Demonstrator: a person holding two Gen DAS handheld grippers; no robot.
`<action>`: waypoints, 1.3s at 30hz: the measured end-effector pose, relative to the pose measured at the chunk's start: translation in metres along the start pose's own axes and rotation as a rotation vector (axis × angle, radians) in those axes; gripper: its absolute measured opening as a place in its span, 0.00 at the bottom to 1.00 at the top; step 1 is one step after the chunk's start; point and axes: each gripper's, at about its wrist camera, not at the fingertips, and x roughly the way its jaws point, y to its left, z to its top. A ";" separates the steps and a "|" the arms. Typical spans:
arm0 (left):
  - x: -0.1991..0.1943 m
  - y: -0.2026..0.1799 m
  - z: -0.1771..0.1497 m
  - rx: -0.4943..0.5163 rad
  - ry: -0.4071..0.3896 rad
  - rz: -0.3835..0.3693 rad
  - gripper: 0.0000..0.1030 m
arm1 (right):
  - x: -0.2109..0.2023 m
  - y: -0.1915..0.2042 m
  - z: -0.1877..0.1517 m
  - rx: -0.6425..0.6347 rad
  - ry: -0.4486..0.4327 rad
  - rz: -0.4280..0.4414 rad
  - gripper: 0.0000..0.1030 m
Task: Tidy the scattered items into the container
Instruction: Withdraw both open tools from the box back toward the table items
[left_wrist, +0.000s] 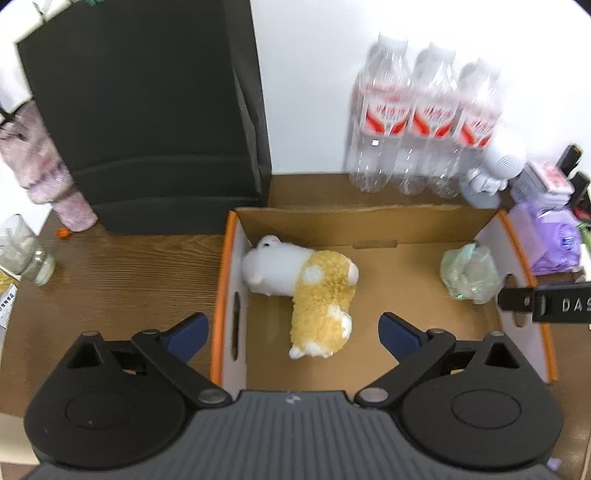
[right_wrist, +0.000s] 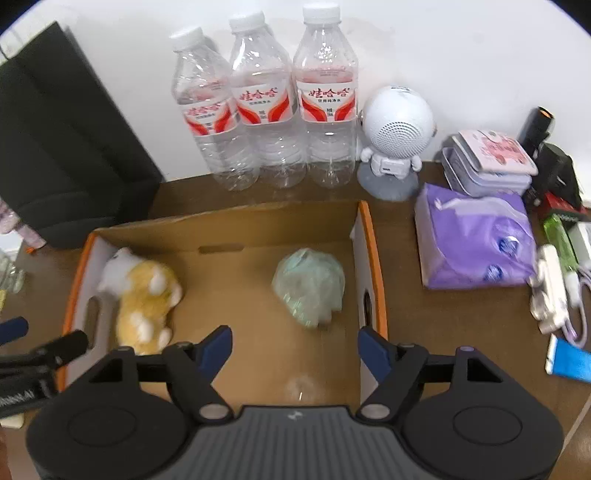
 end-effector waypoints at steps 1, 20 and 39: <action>-0.009 0.002 -0.001 -0.003 -0.002 0.004 1.00 | -0.006 0.000 -0.002 0.001 -0.001 0.002 0.74; -0.100 -0.004 -0.044 -0.031 -0.053 -0.025 1.00 | -0.101 0.022 -0.060 -0.051 -0.062 0.000 0.85; -0.067 -0.028 -0.207 0.008 -0.657 0.005 1.00 | -0.073 0.010 -0.193 -0.157 -0.588 0.056 0.85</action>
